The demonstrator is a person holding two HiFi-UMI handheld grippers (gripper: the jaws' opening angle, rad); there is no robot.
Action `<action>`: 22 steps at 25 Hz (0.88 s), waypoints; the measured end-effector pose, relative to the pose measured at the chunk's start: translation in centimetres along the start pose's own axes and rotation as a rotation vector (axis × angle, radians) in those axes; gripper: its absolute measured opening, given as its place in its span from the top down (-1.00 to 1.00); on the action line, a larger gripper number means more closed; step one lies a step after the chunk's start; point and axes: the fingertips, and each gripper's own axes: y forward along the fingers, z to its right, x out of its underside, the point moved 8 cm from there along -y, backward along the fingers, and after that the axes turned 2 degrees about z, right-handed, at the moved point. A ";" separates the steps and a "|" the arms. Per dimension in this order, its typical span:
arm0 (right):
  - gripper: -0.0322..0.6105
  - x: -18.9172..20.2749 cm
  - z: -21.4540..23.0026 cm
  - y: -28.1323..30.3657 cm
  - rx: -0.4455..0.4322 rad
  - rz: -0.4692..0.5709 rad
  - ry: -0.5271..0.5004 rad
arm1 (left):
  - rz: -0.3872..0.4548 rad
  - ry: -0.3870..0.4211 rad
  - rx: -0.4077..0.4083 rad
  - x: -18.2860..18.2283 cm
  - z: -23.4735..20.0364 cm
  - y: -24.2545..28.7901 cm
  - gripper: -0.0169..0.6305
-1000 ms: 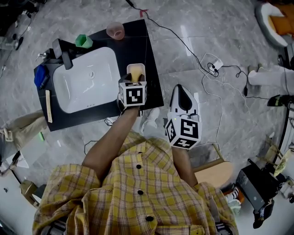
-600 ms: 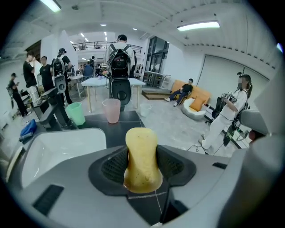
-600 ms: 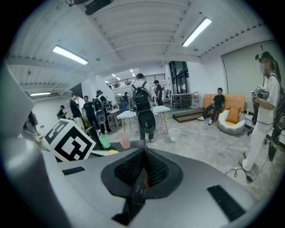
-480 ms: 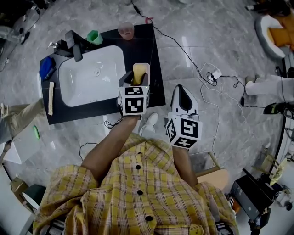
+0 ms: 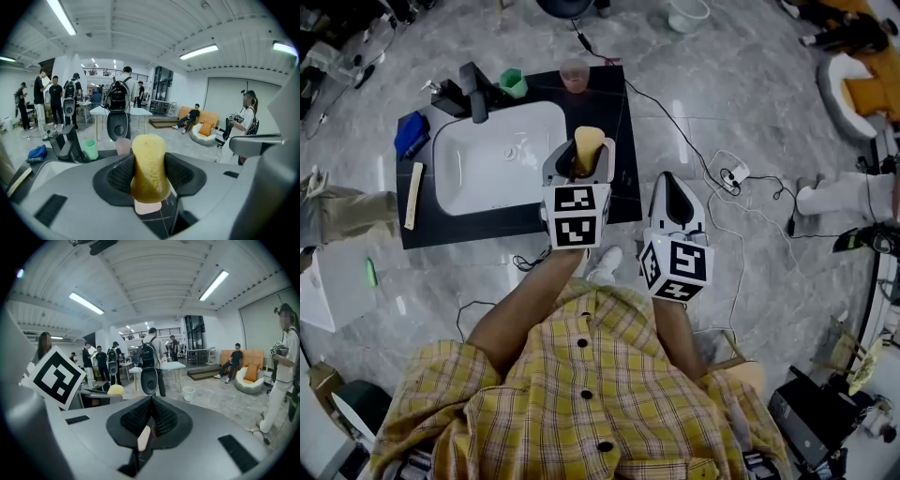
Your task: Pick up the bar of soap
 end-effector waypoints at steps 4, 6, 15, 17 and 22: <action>0.84 -1.2 -0.6 -0.4 -0.011 0.035 -0.015 | 0.112 0.032 0.000 -2.3 0.0 -2.5 0.32; 0.84 -1.9 -0.9 -0.6 -0.013 0.053 -0.021 | 0.166 0.049 0.000 -3.4 -0.1 -3.8 0.33; 0.84 -4.6 -2.1 -1.3 -0.048 0.147 -0.061 | 0.377 0.106 -0.012 -7.2 0.2 -9.2 0.33; 0.84 -5.2 -2.6 -1.4 -0.064 0.169 -0.070 | 0.413 0.118 -0.018 -7.6 0.1 -10.1 0.33; 0.84 -6.1 -3.9 -2.0 -0.095 0.211 -0.102 | 0.485 0.132 -0.029 -8.1 0.0 -12.1 0.33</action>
